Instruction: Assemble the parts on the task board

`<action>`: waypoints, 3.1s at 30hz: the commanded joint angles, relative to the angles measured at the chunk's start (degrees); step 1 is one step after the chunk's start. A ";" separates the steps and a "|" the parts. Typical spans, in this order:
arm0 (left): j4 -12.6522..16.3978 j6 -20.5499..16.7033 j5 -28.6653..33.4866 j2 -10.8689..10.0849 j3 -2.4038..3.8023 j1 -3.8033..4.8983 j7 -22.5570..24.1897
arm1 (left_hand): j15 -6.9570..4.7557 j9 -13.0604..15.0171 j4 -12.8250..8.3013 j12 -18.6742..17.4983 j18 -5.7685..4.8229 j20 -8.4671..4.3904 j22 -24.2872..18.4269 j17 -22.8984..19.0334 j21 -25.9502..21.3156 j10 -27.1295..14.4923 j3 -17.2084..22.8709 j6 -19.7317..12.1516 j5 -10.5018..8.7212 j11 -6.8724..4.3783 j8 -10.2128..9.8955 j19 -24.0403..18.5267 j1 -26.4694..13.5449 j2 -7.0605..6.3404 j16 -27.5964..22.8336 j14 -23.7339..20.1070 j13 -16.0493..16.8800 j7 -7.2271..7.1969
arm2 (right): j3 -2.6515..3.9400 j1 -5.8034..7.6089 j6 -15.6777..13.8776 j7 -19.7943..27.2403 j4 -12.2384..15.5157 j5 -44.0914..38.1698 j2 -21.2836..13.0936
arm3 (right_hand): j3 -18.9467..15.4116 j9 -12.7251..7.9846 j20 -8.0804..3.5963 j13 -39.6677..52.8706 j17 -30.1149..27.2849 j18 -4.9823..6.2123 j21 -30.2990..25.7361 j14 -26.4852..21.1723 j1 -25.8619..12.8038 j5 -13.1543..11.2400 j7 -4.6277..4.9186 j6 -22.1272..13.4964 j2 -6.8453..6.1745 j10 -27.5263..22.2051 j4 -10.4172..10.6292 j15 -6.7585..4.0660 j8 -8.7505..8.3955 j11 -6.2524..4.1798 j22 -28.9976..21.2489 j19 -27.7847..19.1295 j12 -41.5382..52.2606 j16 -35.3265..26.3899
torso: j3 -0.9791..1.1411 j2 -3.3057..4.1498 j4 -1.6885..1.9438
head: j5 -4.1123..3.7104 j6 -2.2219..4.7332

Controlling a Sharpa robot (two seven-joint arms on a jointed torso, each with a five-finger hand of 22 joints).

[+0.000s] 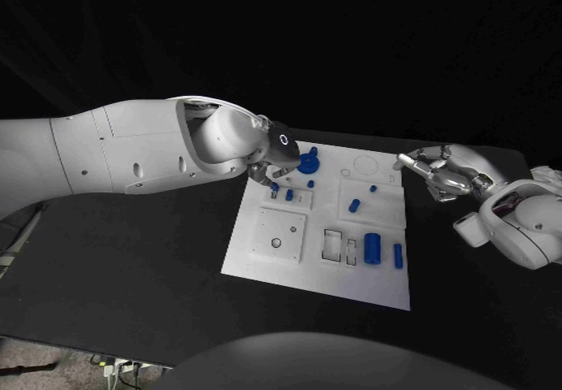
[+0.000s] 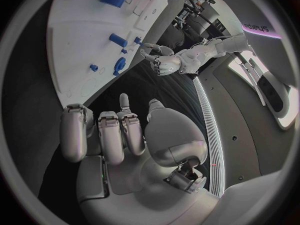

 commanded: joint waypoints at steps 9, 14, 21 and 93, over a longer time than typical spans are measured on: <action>-0.75 1.12 0.40 0.63 0.02 -0.47 -1.09 | -0.19 0.40 -0.03 0.14 -0.42 -0.24 15.10 15.08 0.14 5.96 0.82 -0.96 -0.54 -0.17 -0.23 5.96 -1.02 0.00 0.14 6.03 15.10 0.07 | 0.00 -0.15 1.66 -0.54 -0.23 -0.47 0.21 | -0.31 -0.06 0.29 15.06 15.06 -0.63 0.13 5.98 1.06 0.48 -0.02 0.20 -0.06 6.15 -0.06 0.38 0.18 0.14 11.34 -0.05 0.01 0.20 | -0.07 0.04 -0.07 | -0.08 0.01; -1.04 1.26 1.39 0.61 0.02 -0.54 -1.15 | -0.16 0.53 -0.03 0.14 -0.42 -0.21 15.10 15.08 0.14 5.96 1.01 -1.07 -0.65 -0.13 -0.34 5.96 -1.14 0.07 0.14 6.03 15.10 0.11 | 0.00 -0.16 1.74 -0.70 -0.24 -0.53 0.19 | -0.35 -0.07 0.30 15.06 15.06 -0.62 0.11 5.98 1.44 0.65 -0.03 0.22 -0.10 6.15 -0.09 0.37 0.18 0.15 11.33 -0.08 0.01 0.20 | -0.03 0.05 -0.04 | -0.13 0.01; -1.11 1.21 1.68 0.60 0.02 -0.65 -0.98 | -0.12 0.68 -0.03 0.14 -0.42 -0.18 15.10 15.08 0.14 5.96 1.17 -1.13 -0.73 -0.09 -0.43 5.96 -1.28 0.12 0.14 6.03 15.10 0.14 | 0.00 -0.19 1.92 -0.80 -0.35 -0.59 0.31 | -0.40 -0.09 0.31 15.06 15.06 -0.61 0.07 5.98 2.19 0.92 -0.03 0.24 -0.17 6.15 -0.15 0.38 0.18 0.15 11.31 -0.13 0.01 0.20 | -0.05 0.05 0.00 | -0.11 0.01; -1.68 -0.76 3.14 0.86 0.02 -2.47 -2.55 | 0.63 10.27 -5.76 0.14 -0.42 0.66 15.10 15.08 0.14 5.96 9.08 0.43 3.79 0.55 1.69 5.96 -1.26 9.94 0.14 6.03 15.10 0.80 | 0.00 -0.70 2.65 -1.98 -0.67 -0.98 0.32 | 0.06 -0.50 0.31 15.06 15.06 -0.40 -0.60 5.98 9.91 5.16 -0.10 0.32 -0.72 6.15 -0.85 0.37 -0.12 0.11 11.03 -0.96 0.01 0.20 | 0.02 0.01 0.03 | -0.05 0.01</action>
